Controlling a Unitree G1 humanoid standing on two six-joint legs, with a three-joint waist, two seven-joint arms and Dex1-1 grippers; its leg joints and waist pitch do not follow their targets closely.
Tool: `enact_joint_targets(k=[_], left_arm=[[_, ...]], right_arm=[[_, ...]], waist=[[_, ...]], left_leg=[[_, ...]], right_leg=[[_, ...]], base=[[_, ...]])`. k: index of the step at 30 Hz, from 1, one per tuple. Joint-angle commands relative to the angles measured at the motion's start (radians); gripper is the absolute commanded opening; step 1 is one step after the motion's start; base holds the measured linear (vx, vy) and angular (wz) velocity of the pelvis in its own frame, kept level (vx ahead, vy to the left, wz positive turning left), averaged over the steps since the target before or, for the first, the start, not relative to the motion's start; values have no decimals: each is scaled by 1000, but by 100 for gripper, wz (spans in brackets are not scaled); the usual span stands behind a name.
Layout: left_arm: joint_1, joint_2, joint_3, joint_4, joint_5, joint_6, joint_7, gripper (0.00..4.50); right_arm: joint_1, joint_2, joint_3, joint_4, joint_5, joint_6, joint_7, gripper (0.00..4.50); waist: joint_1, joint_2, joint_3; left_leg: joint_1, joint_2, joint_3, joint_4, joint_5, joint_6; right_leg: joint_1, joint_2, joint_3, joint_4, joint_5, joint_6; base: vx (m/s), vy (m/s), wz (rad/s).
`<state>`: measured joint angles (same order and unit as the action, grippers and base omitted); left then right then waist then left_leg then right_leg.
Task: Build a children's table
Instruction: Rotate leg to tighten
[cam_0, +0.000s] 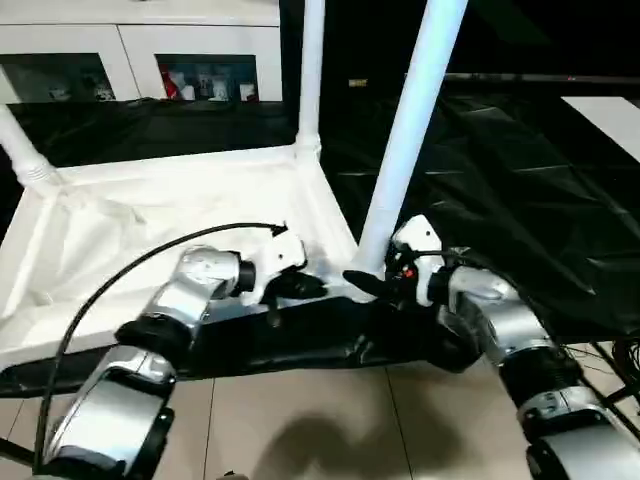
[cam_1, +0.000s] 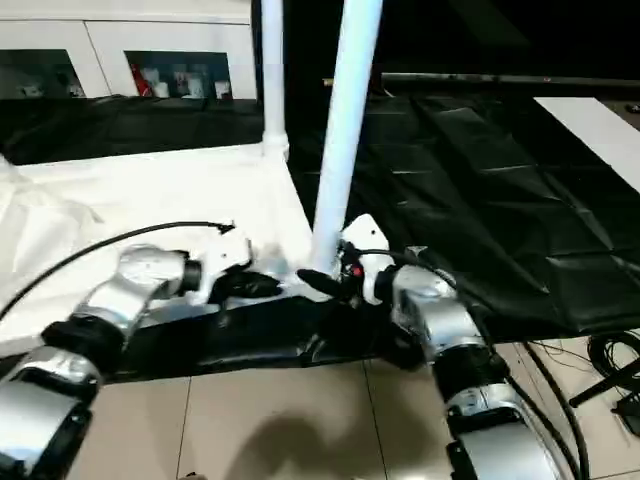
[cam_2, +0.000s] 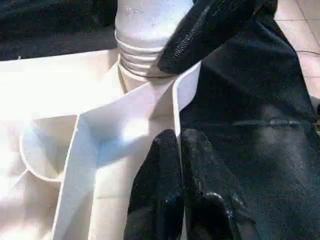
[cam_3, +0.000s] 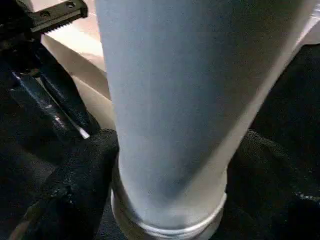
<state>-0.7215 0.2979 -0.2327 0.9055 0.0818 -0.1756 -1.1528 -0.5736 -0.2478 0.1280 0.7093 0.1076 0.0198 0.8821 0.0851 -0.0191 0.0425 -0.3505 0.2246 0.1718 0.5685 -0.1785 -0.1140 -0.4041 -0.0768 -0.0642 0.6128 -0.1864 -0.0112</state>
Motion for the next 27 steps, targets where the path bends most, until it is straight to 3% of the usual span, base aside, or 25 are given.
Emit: enact_joint_targets(k=[1,5,6,11,16,18,21,25,27], left_arm=[[14,-2,12,2,-24,-20,-21,0],[16,4,12,-1,-27,-18,-30,0],[17,5,12,-2,-28,-17,-32,0],[17,6,12,-3,-30,-17,-36,0],[15,7,9,0,-21,-13,-13,0],[5,-2,8,13,-3,3,45,0],[-35,-70,20,52,17,60,201,0],[-56,-114,14,70,35,90,281,0],[-79,-179,13,89,41,127,366,0]], right_arm=[[5,-1,-2,-19,9,12,9,346],[6,3,12,-15,2,14,27,332],[7,3,14,-16,2,15,30,303],[7,6,13,-14,3,18,36,276],[11,14,2,-2,-2,17,4,273],[5,32,-27,27,-4,22,-78,272],[-7,105,-105,93,-5,43,-357,272],[-15,145,-135,121,-8,59,-497,272],[-30,192,-172,155,-4,72,-655,272]], waist=[[0,-6,-60],[1,-8,-60],[1,-8,-60],[1,-7,-59],[0,-7,-59],[-1,-9,-59],[-8,-7,-56],[-10,-4,-56],[-13,-6,-57]], left_leg=[[-1,5,12,-54,-161,64],[-2,4,12,-54,-156,64],[-3,4,12,-54,-155,64],[-2,4,12,-54,-160,60],[-2,4,12,-55,-156,60],[-2,4,12,-55,-160,57],[3,3,10,-61,-186,24],[3,0,11,-59,-185,21],[2,0,11,-60,-176,17]], right_leg=[[58,-53,40,-66,-128,-228],[58,-53,40,-66,-128,-227],[59,-52,40,-65,-128,-226],[57,-53,40,-66,-137,-223],[57,-53,41,-66,-133,-222],[56,-53,41,-66,-140,-220],[50,-55,43,-76,-229,-195],[50,-54,44,-78,-219,-189],[50,-53,45,-77,-208,-187]], base=[[0,0,0],[0,0,0],[0,0,0],[0,0,0],[0,0,0],[0,0,0],[0,0,0],[0,0,0],[0,0,0]])
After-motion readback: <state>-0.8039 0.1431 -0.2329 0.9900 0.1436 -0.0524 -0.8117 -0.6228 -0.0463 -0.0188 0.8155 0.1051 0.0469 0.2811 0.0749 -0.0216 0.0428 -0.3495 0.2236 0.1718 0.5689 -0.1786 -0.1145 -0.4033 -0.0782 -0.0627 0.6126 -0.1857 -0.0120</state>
